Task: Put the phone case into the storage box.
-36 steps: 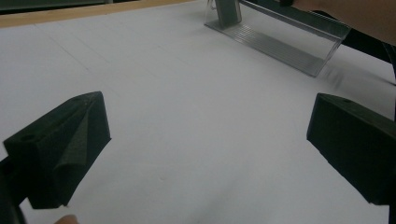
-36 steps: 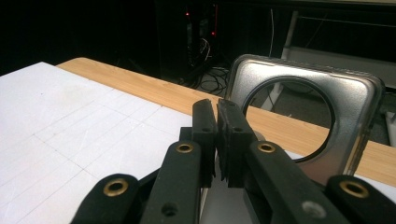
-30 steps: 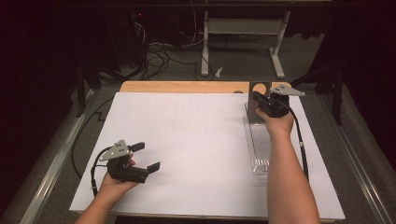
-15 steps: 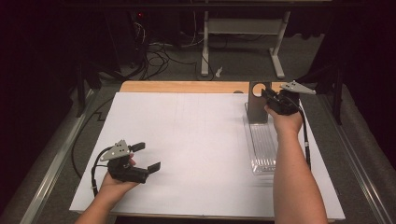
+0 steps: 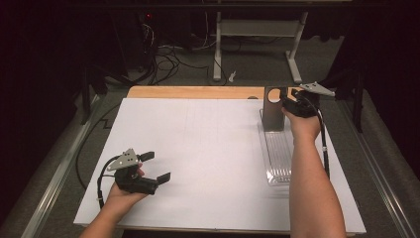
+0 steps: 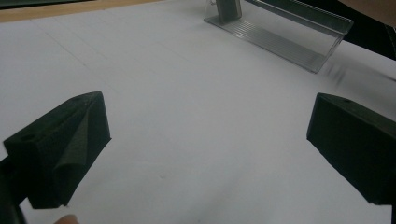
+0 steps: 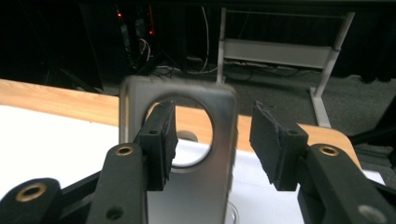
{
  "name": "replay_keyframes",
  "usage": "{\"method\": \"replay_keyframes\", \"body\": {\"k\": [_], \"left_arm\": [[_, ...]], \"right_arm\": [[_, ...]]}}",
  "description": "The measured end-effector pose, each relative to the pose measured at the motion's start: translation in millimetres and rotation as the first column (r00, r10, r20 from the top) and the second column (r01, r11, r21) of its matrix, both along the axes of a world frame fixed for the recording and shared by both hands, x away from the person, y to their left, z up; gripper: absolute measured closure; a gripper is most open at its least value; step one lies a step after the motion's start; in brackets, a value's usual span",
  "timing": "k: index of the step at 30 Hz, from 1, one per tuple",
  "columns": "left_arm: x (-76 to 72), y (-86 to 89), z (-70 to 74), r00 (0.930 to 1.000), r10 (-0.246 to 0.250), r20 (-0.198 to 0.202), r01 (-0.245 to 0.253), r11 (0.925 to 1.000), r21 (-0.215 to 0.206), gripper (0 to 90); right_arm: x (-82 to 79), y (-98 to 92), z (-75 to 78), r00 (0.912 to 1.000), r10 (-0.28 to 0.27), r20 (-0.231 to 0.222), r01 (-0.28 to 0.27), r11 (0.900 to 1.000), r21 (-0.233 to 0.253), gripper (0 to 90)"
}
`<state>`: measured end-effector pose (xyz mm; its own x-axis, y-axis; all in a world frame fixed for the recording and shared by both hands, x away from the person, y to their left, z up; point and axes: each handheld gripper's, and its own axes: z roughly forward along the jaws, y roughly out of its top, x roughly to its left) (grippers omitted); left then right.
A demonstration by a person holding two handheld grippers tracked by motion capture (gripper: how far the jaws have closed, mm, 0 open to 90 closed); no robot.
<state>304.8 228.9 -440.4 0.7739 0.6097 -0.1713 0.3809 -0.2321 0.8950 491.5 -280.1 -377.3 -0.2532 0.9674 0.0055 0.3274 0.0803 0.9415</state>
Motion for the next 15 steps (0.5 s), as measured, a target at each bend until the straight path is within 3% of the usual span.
{"method": "replay_keyframes", "body": {"k": [5, 9, 15], "left_arm": [[-0.9, 0.8, 0.0, 1.0, 0.001, 0.001, -0.001, 1.0, 0.001, 0.7], [-1.0, 0.8, -0.3, 1.0, 0.0, -0.001, 0.0, 1.0, 0.001, 0.7], [-0.7, 0.0, -0.6, 1.0, 0.002, -0.005, -0.002, 1.0, 0.0, 0.7]], "right_arm": [[1.6, -1.8, 4.4, 0.9999, -0.015, 0.003, 0.015, 1.0, 0.006, 67.6], [4.8, -5.6, 4.5, 0.9993, -0.019, -0.031, 0.019, 1.0, 0.001, 76.0], [10.9, -7.9, -0.6, 0.9974, -0.024, -0.067, 0.026, 1.0, 0.017, 79.5]]}}
